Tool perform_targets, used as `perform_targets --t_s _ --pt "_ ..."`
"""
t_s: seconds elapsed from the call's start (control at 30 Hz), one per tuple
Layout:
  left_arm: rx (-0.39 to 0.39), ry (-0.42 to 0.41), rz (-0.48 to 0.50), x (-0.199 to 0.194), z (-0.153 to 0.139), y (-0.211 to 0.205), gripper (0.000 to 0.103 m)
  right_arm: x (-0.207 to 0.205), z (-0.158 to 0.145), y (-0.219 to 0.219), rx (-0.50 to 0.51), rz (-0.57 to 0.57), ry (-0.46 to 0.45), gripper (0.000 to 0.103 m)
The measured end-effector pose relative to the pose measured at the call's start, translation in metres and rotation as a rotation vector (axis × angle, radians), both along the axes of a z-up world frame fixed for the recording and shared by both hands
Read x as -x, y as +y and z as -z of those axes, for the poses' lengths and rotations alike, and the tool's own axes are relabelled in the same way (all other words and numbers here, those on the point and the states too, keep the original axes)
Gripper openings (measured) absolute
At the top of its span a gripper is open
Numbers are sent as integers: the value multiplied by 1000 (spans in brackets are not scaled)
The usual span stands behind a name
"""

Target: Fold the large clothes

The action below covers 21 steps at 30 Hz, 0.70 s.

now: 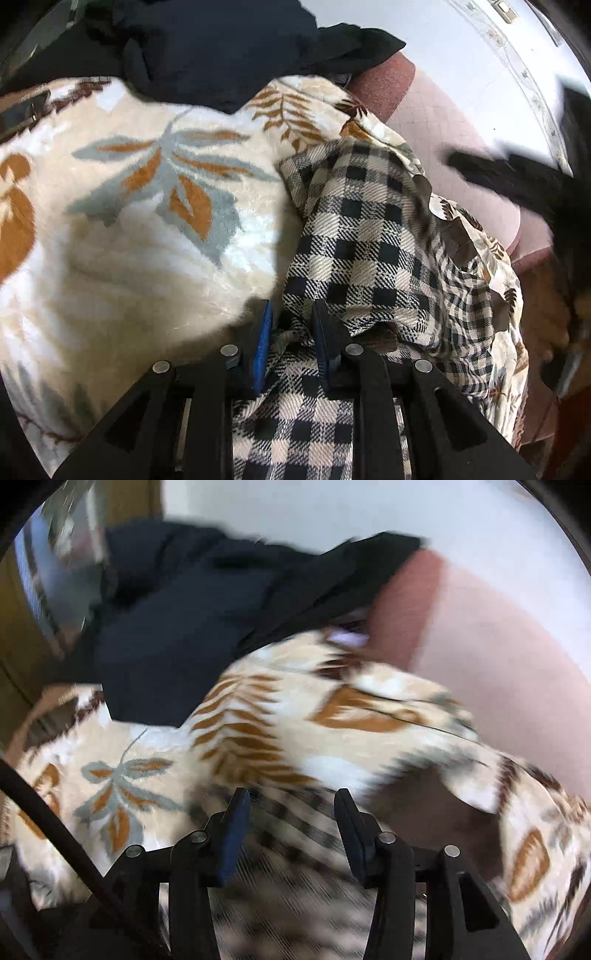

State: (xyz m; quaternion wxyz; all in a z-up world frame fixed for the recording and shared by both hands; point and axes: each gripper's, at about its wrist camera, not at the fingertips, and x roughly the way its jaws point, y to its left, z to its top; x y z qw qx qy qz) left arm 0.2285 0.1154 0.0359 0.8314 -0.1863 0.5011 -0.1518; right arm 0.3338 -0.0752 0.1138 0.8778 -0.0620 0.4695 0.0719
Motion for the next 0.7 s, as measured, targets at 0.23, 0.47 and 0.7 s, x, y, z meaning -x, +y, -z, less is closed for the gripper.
perform_targets --t_s 0.23,0.47,0.7 --pt "-94 -58 -6 4 -11 3 31 78 11 -110 -62 192 29 48" --pt "-252 -78 34 2 -2 -20 38 107 76 -163 91 383 156 23" --pt "-225 -56 15 -1 1 -16 43 166 48 -233 2 565 36 27"
